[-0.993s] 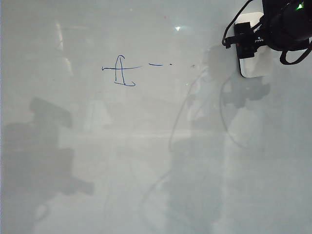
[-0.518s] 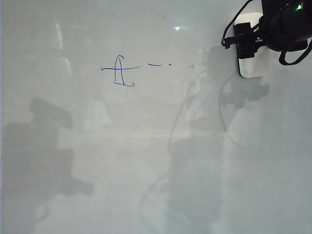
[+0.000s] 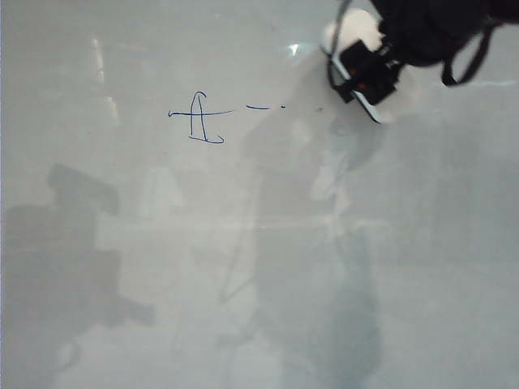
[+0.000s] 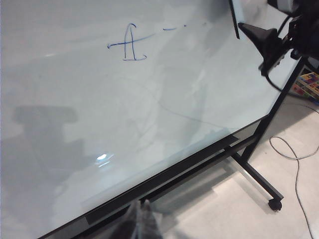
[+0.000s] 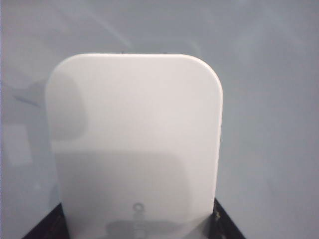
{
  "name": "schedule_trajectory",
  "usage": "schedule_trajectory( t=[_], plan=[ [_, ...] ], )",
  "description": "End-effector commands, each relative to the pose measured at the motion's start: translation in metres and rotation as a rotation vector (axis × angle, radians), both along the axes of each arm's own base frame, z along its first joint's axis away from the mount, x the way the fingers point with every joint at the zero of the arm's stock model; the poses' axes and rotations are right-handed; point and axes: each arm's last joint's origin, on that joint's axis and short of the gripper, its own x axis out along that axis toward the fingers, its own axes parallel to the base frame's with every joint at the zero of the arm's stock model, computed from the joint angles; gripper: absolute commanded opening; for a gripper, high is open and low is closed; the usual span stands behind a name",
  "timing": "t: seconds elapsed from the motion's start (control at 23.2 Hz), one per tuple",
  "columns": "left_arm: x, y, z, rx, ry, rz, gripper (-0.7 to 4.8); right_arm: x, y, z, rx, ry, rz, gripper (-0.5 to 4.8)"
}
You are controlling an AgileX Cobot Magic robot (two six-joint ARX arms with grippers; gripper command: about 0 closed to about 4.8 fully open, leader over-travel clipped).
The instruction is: Grab the whiteboard eraser that is attached to the surface of the whiteboard and use it to clean the writing on the whiteboard.
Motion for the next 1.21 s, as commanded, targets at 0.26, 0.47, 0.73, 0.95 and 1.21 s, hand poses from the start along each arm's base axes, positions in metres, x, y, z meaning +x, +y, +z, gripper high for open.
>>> schedule_trajectory(
  t=[0.26, 0.47, 0.73, 0.95, 1.21],
  plan=[
    [0.0, 0.002, -0.002, 0.027, 0.017, 0.06, -0.04, 0.0, 0.05, 0.022, -0.277, -0.116, 0.132, 2.2],
    [0.0, 0.002, -0.001, 0.021, 0.008, 0.058, -0.02, 0.023, 0.08, 0.035, -0.467, -0.012, 0.146, 2.21],
    [0.0, 0.001, 0.0, 0.011, -0.003, 0.034, -0.02, 0.025, 0.109, 0.034, -0.575, -0.043, 0.203, 2.21],
    [0.0, 0.001, 0.0, 0.011, -0.004, 0.034, -0.02, 0.016, 0.14, 0.018, -0.73, -0.071, 0.276, 2.21],
    [-0.001, 0.001, 0.001, 0.01, -0.009, 0.036, -0.02, 0.025, 0.171, 0.0, -0.871, -0.06, 0.222, 2.31]
  ],
)
